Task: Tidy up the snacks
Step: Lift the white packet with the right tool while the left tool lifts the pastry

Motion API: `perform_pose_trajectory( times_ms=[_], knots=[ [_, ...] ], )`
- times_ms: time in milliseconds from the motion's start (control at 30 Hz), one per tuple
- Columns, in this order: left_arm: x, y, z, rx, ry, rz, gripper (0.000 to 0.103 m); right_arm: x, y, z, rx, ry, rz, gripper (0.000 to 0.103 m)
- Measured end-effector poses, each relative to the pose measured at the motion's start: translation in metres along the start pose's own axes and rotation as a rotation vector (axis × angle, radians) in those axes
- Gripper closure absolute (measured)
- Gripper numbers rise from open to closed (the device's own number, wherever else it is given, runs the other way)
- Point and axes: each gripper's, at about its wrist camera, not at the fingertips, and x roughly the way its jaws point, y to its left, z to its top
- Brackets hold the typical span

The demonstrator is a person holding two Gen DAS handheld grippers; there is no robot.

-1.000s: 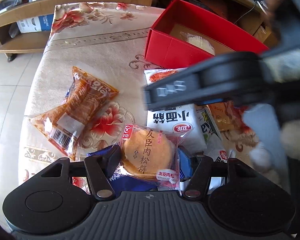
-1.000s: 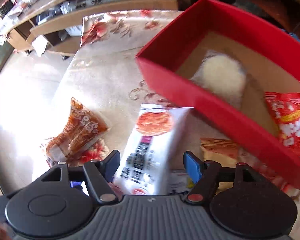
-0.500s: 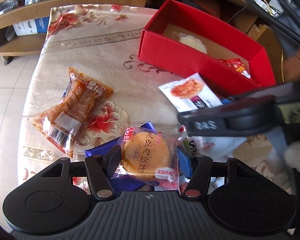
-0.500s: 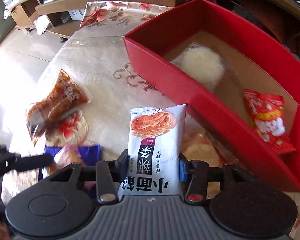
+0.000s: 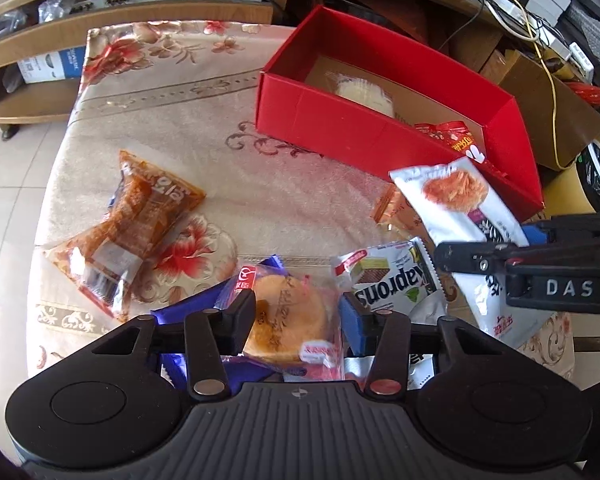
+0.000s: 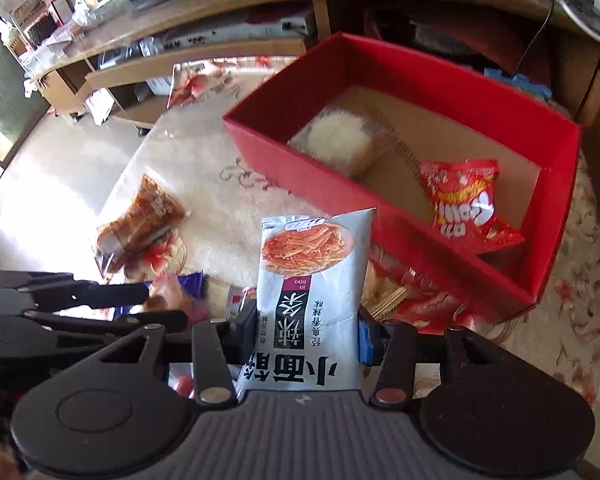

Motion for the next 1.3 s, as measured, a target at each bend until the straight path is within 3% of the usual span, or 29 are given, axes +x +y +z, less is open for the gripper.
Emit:
perform_pose_trajectory(
  times_ms=[33, 133, 333, 667, 700, 767, 933, 1033, 1300],
  knots=[
    [0.001, -0.001, 0.000, 0.005, -0.001, -0.003, 0.046, 0.001, -0.001, 0.001, 0.006, 0.002, 0.005, 0.057],
    [0.005, -0.002, 0.001, 0.005, 0.001, 0.028, 0.016, 0.007, -0.004, -0.002, 0.011, 0.019, 0.009, 0.057],
    [0.024, 0.003, 0.002, -0.015, 0.066, 0.036, 0.017, 0.011, -0.008, -0.005, 0.016, 0.033, 0.021, 0.057],
    [0.024, -0.025, -0.004, 0.122, 0.062, 0.105, 0.028, 0.003, -0.016, -0.007, 0.038, 0.016, 0.019, 0.057],
    [0.023, -0.026, -0.004, 0.127, 0.061, 0.109, 0.028, 0.003, -0.017, -0.007, 0.042, 0.014, 0.020, 0.057],
    [0.024, -0.030, -0.004, 0.143, 0.061, 0.114, 0.018, 0.002, -0.018, -0.007, 0.046, 0.012, 0.022, 0.057],
    [0.037, -0.038, -0.006, 0.194, 0.094, 0.133, 0.013, 0.001, -0.019, -0.007, 0.046, 0.010, 0.027, 0.057],
    [0.039, -0.041, -0.008, 0.210, 0.089, 0.156, 0.017, 0.000, -0.020, -0.007, 0.048, 0.008, 0.028, 0.057],
    [0.031, -0.038, -0.005, 0.175, 0.081, 0.118, 0.030, -0.005, -0.023, -0.007, 0.052, -0.008, 0.027, 0.057]
  ],
)
